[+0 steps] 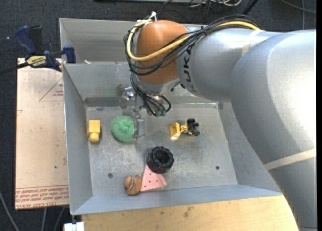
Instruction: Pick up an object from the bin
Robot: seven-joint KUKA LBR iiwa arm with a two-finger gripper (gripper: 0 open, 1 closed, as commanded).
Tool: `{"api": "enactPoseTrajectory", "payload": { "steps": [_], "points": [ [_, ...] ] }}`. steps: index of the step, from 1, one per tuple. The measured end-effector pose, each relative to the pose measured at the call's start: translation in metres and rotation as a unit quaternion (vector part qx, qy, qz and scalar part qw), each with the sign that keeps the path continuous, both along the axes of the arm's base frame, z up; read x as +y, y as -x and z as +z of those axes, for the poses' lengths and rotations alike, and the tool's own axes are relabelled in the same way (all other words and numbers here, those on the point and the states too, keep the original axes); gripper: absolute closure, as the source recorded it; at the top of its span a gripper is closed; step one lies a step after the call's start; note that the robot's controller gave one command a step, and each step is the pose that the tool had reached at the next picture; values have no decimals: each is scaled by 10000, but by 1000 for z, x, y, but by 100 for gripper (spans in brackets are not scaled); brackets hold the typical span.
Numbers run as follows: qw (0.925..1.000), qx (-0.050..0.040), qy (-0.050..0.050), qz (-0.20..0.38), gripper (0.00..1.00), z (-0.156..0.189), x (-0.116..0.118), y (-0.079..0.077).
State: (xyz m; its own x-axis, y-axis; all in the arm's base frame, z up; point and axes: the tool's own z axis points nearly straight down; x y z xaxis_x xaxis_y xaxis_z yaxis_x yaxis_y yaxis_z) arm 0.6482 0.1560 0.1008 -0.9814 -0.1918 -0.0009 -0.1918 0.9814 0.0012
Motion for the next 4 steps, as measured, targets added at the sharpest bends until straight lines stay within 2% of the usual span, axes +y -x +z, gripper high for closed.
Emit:
{"api": "enactPoseTrajectory", "payload": {
  "steps": [1,2,3,4],
  "points": [
    [9964,-2,-3,-848,100,-31,7,8],
    [9964,-2,-3,-851,100,-31,7,7],
    [9965,-14,-7,-839,100,98,27,20],
    [9964,-12,-7,-843,100,98,26,20]
  ]
}}
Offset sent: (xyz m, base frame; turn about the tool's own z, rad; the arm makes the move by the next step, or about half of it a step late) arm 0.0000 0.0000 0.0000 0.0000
